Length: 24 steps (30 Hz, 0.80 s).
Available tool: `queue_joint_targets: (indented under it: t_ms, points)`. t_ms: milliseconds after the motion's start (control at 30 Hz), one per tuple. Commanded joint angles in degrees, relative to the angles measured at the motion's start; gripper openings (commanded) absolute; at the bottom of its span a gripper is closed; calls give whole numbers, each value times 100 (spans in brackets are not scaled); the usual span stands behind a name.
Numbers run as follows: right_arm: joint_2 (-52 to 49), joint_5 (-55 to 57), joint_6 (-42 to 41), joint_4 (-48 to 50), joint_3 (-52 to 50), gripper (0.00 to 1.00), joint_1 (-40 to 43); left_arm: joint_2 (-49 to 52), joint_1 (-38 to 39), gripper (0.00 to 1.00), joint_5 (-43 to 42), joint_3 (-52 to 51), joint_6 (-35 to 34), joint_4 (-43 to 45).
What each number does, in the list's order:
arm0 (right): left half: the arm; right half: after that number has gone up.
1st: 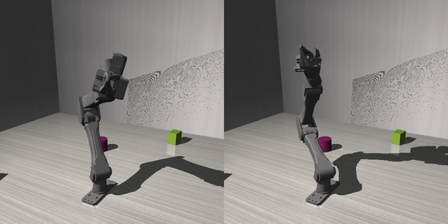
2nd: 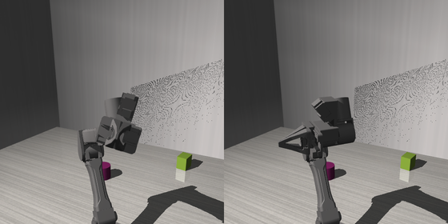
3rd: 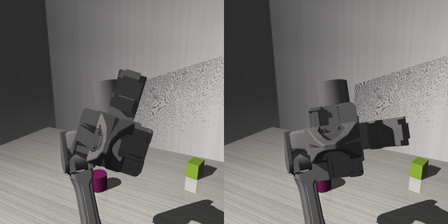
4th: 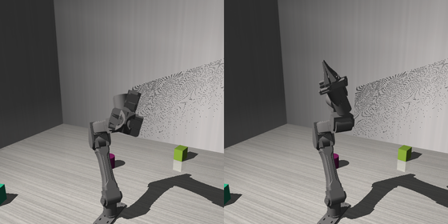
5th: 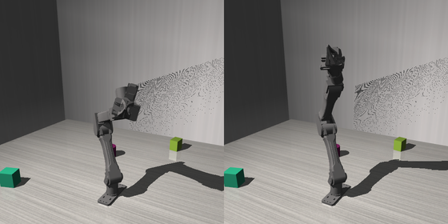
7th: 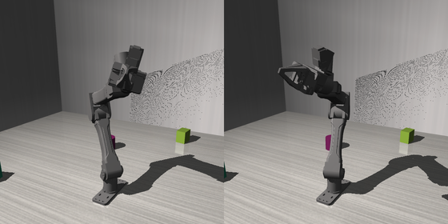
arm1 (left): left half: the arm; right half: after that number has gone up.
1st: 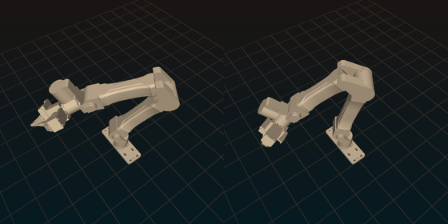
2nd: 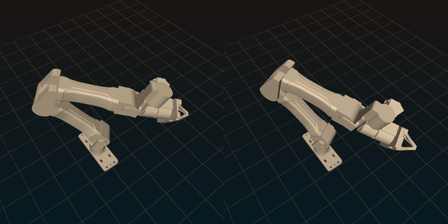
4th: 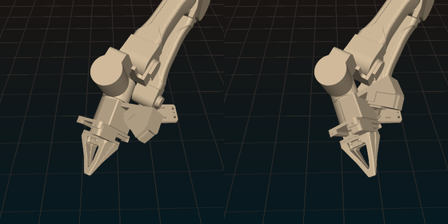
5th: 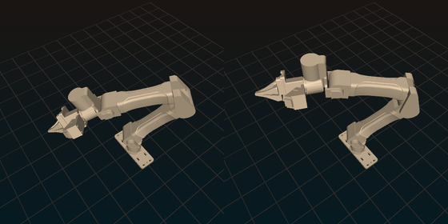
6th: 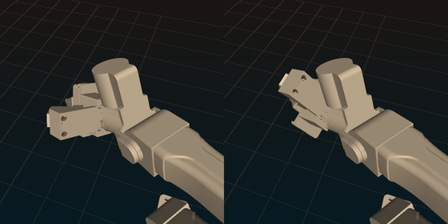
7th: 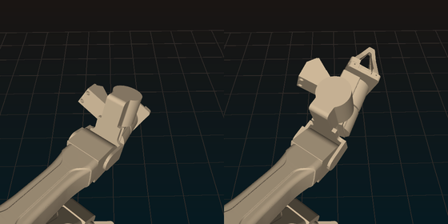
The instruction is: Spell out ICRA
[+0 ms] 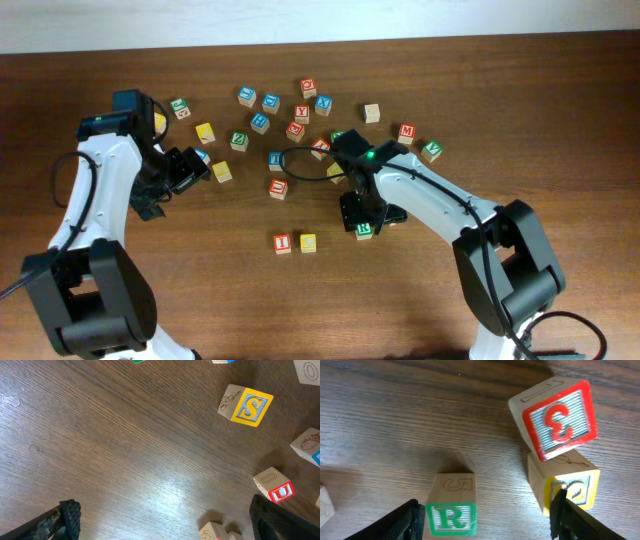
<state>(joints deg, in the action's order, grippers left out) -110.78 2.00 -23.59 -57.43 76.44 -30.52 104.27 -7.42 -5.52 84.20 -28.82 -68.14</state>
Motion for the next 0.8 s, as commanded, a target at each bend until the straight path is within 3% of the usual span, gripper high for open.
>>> queue_joint_targets:
  t_ms: [0,267,333,400,567,700,767]
  points:
    - [-317,474,26,-170,-122,74,240,42,-26,99,44,-39,-92,-7]
    - [-68,273,240,-1198,789,80,291,42,-26,99,44,-39,-94,-7]
    - [-35,66,240,-1394,813,81,243,42,-26,99,44,-39,-92,-7]
    - [-37,-337,240,-1692,811,88,240,42,-26,99,44,-39,-92,-7]
    - [-37,-767,98,-1801,546,89,153,42,-26,99,44,-39,-94,-7]
    - [-37,-756,-702,-1228,57,68,168,42,-26,99,44,-39,-92,-7]
    - [-37,-758,-896,-1001,-31,65,175,42,-26,99,44,-39,-92,-7]
